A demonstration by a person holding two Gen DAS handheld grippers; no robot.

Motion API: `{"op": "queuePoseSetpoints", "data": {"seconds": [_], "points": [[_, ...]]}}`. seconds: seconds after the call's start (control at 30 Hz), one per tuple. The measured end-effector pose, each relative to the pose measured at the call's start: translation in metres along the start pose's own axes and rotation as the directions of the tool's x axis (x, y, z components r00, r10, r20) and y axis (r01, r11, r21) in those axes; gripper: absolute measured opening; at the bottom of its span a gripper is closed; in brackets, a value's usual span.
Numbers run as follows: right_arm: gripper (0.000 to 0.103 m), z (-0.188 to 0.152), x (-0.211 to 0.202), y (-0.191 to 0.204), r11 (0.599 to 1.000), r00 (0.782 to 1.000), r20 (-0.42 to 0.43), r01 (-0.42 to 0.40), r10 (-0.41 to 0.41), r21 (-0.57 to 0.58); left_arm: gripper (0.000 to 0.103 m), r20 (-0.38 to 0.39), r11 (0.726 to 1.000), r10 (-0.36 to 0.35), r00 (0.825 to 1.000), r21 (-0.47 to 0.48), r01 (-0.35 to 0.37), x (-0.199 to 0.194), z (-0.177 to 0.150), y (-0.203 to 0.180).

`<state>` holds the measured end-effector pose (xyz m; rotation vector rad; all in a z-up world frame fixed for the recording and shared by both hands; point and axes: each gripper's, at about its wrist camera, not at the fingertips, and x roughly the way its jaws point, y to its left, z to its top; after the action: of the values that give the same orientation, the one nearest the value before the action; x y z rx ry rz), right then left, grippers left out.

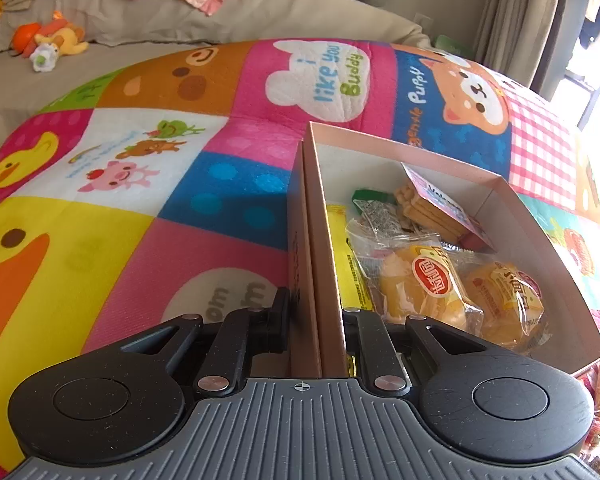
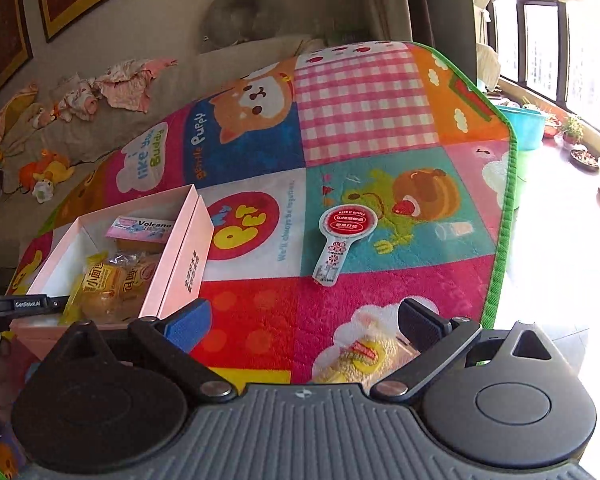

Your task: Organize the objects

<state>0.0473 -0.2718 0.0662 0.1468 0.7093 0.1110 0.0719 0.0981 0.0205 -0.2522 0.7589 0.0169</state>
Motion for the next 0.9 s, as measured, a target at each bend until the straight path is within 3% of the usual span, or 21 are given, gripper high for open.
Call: {"op": "queuePoseSetpoints", "data": {"seconds": [0.23,0.37,0.4,0.43,0.53,0.63,0.9], "points": [[0.1,0.066,0.129,-0.025,0.988,0.98,-0.146,0.146,-0.137,0.052,0.017,0.001,1.0,-0.001,1.0,0.006,0.001,0.0,0.0,0.0],[0.083,0.07,0.162,-0.028,0.978,0.962,-0.191,0.207,-0.196,0.038,0.017,0.0,1.0,-0.006,1.0,0.006,0.006,0.0,0.0,0.0],[0.075,0.069,0.161,-0.026,0.977,0.962,-0.186,0.21,-0.201,0.028,0.017,0.001,1.0,-0.007,1.0,0.005,0.007,0.001,0.0,0.0],[0.061,0.068,0.157,-0.024,0.98,0.964,-0.183,0.2,-0.192,0.026,0.017,0.002,1.0,-0.008,1.0,0.003,0.008,0.001,0.0,0.0],[0.062,0.063,0.135,-0.02,0.985,0.969,-0.186,0.169,-0.16,0.03,0.017,0.006,1.0,-0.011,1.0,-0.002,0.011,0.001,-0.001,0.0],[0.062,0.05,0.101,-0.003,0.987,0.975,-0.158,0.153,-0.157,-0.037,0.017,0.007,1.0,-0.017,1.0,-0.008,0.017,0.001,-0.001,0.002],[0.062,0.011,-0.022,0.035,0.996,0.994,-0.105,-0.007,-0.003,-0.094,0.018,0.006,1.0,-0.019,1.0,-0.013,0.019,0.001,-0.001,0.002]]}}
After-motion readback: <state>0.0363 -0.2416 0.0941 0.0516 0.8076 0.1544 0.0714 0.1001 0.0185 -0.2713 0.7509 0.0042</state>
